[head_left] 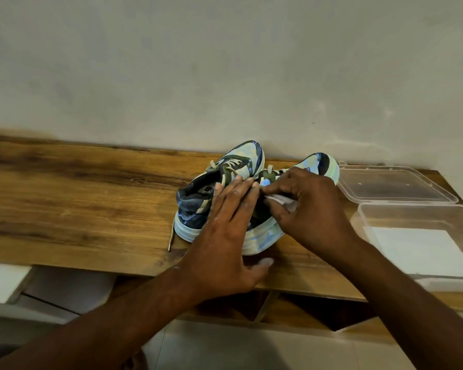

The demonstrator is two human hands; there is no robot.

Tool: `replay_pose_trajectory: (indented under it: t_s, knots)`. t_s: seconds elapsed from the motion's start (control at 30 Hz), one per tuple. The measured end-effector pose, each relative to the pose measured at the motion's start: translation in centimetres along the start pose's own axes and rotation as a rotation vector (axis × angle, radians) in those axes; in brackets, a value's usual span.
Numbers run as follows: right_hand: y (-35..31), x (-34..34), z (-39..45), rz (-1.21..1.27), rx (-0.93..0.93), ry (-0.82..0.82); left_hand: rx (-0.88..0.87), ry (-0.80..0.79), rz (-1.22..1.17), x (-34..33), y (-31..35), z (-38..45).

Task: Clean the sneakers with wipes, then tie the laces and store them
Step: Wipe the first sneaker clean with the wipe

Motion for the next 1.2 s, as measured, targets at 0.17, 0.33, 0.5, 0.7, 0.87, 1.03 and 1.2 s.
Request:
replay_pose_trajectory:
  t_s: [0.17,0.33,0.5,0.7,0.87,1.03,1.2]
  knots:
    - [2.5,1.3,0.7,-0.023,-0.077,-0.007,-0.078,-0.021,0.085,-0.7,-0.3,0.2]
    - [4.1,2.4,0.8,-0.072,-0.202,0.134,-0.084,-0.033,0.078,-0.4,-1.2,0.4]
    - [2.0,0.3,0.1,0.011,-0.177,0.021,-0.075,-0.008,0.018,-0.3,-1.3,0.5]
    - [2.6,1.1,0.5,0.006,-0.212,-0.016,-0.082,0.0,0.003,-0.1,-1.4,0.5]
    - [4.0,1.8,0.6,-0.062,-0.272,0.198,-0.08,-0.002,0.013,-0.5,-1.1,0.4]
    - [1.8,-0.2,0.7,0.068,-0.203,0.01,-0.078,-0.001,0.015,-0.6,-1.3,0.4]
    - [2.4,0.8,1.0,-0.101,-0.139,-0.045,-0.1,-0.01,0.026,-0.6,-1.1,0.4]
Point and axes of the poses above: each hand's wrist, its own z-axis towards the middle knuckle, its own x-axis out of the back of the hand, y = z × x, the point moved 7 cm from there along z, towards the middle knuckle, and after that the axes turned 12 degrees about y, right-handed, at the moved point
